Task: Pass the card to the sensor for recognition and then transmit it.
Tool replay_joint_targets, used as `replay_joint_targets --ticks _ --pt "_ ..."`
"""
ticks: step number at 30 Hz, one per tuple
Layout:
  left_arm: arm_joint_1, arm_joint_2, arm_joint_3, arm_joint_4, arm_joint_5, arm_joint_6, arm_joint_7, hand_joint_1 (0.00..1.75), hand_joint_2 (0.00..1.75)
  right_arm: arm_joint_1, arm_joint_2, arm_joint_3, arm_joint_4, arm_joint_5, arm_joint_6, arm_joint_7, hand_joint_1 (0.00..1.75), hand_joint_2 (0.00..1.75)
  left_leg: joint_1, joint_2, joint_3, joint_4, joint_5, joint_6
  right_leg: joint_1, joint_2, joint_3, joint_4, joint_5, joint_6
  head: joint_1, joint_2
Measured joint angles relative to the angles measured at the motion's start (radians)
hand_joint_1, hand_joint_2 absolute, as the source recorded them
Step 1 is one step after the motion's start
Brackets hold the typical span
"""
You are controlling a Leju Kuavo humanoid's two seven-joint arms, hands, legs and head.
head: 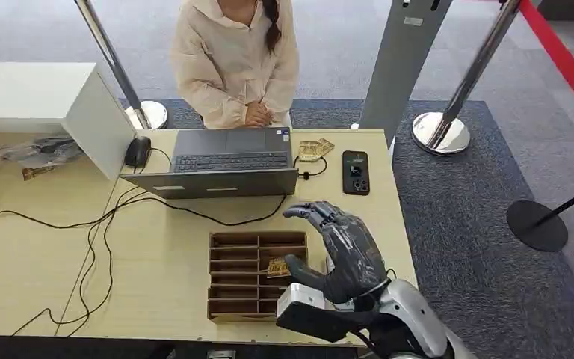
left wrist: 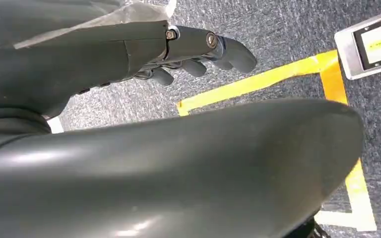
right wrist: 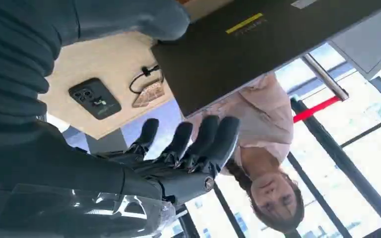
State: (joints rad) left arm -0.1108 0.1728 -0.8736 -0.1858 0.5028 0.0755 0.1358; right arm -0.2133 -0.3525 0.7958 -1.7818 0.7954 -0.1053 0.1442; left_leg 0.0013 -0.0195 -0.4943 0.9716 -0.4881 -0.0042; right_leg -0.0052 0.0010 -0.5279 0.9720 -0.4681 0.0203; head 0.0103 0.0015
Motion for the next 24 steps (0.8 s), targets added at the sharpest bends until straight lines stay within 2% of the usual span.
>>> replay_joint_targets --ticks 8,10,12,15,23,24 --pt "0.000 -0.001 0.000 0.000 -0.005 0.007 0.003 0.00 0.00 0.007 0.058 0.045 0.052 0.064 -0.063 0.007 0.42 1.75 0.000 0.000 0.000 0.000 0.000 0.000 0.000 0.000 0.000 0.000 0.000 0.000 0.000 0.000" --pt "0.000 -0.001 0.000 0.000 -0.006 0.008 0.003 0.00 0.00 0.007 0.071 0.058 0.064 0.072 -0.068 0.008 0.47 1.75 0.000 0.000 0.000 0.000 0.000 0.000 0.000 0.000 0.000 0.000 0.000 0.000 0.000 0.000" --pt "0.000 -0.001 0.000 0.000 -0.008 0.008 0.003 0.00 0.00 0.007 0.085 0.066 0.076 0.077 -0.069 0.009 0.59 1.75 0.000 0.000 0.000 0.000 0.000 0.000 0.000 0.000 0.000 0.000 0.000 0.000 0.000 0.000" --pt "0.000 -0.001 0.000 0.000 -0.008 0.008 0.003 0.00 0.00 0.007 0.100 0.080 0.092 0.081 -0.070 0.010 0.86 1.75 0.000 0.000 0.000 0.000 0.000 0.000 0.000 0.000 0.000 0.000 0.000 0.000 0.000 0.000" --pt "0.000 -0.001 0.000 0.000 -0.012 0.007 0.002 0.00 0.00 0.004 0.119 0.096 0.122 0.093 -0.060 0.027 0.89 1.75 0.000 0.000 0.000 0.000 0.000 0.000 0.000 0.000 0.000 0.000 0.000 0.000 0.000 0.000" --pt "0.000 -0.001 0.000 0.000 -0.013 0.007 0.002 0.00 0.00 0.004 0.121 0.099 0.125 0.094 -0.056 0.030 0.94 1.75 0.000 0.000 0.000 0.000 0.000 0.000 0.000 0.000 0.000 0.000 0.000 0.000 0.000 0.000"
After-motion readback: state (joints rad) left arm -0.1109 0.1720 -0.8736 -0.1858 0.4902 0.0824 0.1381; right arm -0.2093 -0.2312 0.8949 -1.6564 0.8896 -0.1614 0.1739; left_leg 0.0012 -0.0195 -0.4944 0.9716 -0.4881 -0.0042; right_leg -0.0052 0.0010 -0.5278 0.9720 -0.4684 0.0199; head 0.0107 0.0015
